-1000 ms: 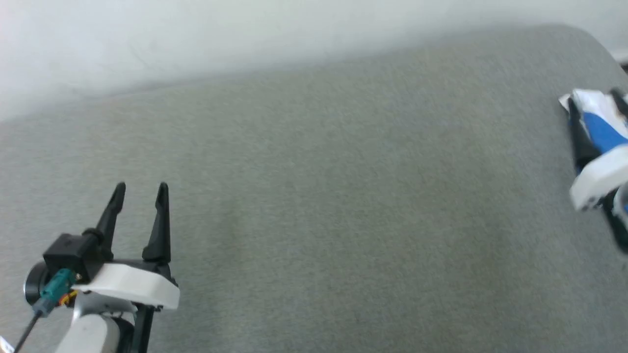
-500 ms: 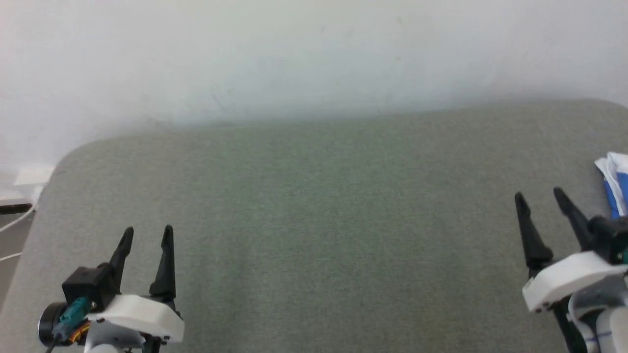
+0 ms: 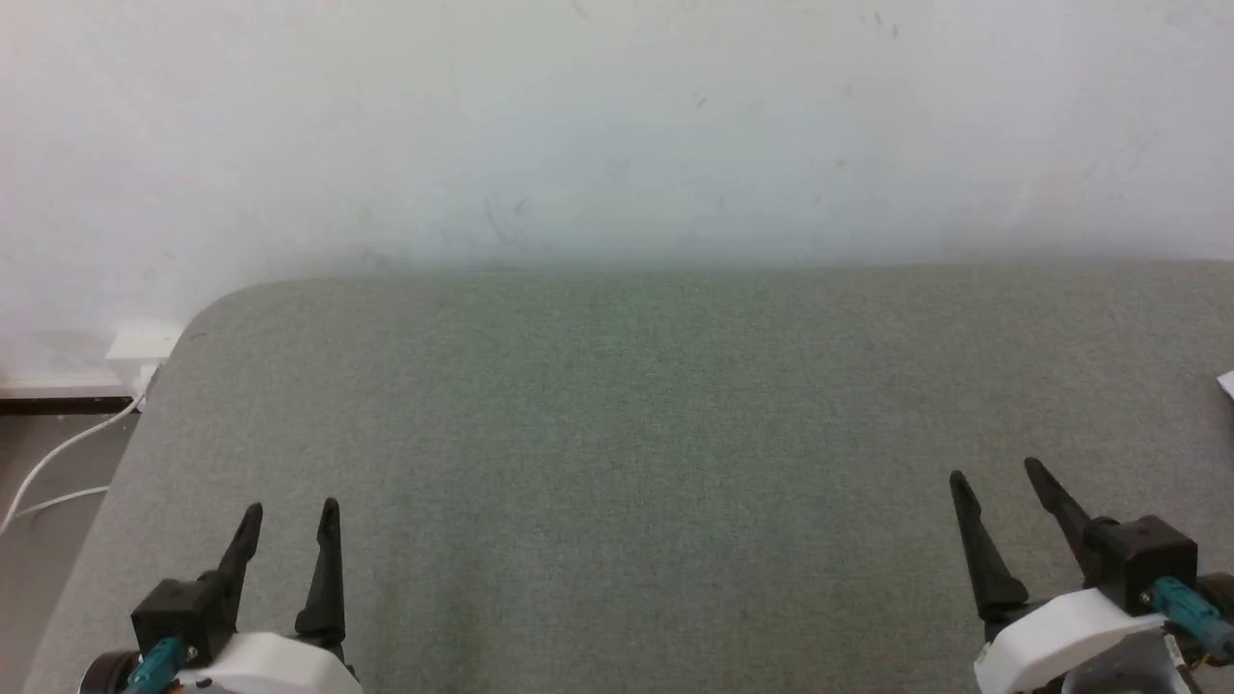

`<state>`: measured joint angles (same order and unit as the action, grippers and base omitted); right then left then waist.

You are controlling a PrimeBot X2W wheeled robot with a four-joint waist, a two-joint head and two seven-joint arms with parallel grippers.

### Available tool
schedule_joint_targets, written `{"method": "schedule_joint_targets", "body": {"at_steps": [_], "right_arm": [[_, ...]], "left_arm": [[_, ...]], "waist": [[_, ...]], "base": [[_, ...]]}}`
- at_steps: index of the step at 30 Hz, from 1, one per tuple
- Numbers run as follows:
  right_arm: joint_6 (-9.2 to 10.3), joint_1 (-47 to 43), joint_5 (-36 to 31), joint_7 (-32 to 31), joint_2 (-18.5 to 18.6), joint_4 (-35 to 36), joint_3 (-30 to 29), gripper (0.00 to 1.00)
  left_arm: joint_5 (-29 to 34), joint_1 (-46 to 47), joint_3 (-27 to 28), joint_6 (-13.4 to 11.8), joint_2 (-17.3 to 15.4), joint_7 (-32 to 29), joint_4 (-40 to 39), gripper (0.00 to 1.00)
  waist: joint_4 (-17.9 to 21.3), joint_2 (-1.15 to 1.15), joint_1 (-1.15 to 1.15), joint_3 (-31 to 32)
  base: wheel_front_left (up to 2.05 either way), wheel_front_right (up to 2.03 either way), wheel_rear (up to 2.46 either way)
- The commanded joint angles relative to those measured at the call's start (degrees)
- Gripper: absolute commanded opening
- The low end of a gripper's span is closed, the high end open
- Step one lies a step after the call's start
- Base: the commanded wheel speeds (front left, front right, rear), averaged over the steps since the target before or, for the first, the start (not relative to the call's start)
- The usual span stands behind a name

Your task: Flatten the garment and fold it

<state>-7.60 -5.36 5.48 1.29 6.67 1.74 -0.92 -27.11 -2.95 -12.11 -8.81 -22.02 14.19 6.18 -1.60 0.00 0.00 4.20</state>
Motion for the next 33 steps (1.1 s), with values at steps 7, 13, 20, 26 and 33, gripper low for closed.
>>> {"method": "schedule_joint_targets", "body": {"at_steps": [7,13,20,26,33], "right_arm": [[0.11,-1.37,-1.0,0.49,-1.36,0.54,0.29,1.0],[-0.01,-0.8,-0.55,0.25,-1.22,0.18,0.3,0.0],[-0.01,-0.8,-0.55,0.25,-1.22,0.19,0.3,0.0],[-0.01,-0.59,-0.73,0.2,-1.31,0.12,0.32,0.0],[0.0,-0.29,-0.96,0.12,-1.43,0.03,0.35,0.0]], "left_arm": [[0.9,-2.01,0.3,0.05,0.44,0.66,-0.74,1.0],[0.43,-1.65,0.12,0.13,0.26,0.36,-0.46,0.0],[0.43,-1.66,0.07,0.13,0.26,0.36,-0.44,0.0],[1.36,-1.49,0.51,0.43,0.92,-0.15,-0.64,0.0],[2.64,-1.27,1.08,0.85,1.82,-0.85,-0.92,0.0]], "waist": [[-1.16,0.0,0.0,-0.22],[-1.18,0.0,0.01,-0.3],[-1.17,0.0,0.02,-0.33],[-1.07,0.0,0.02,-0.47],[-0.94,0.0,0.02,-0.66]], "base": [[0.0,0.0,0.0],[0.0,0.0,0.0],[0.0,0.0,0.0],[0.0,0.0,0.0],[0.0,0.0,0.0]]}}
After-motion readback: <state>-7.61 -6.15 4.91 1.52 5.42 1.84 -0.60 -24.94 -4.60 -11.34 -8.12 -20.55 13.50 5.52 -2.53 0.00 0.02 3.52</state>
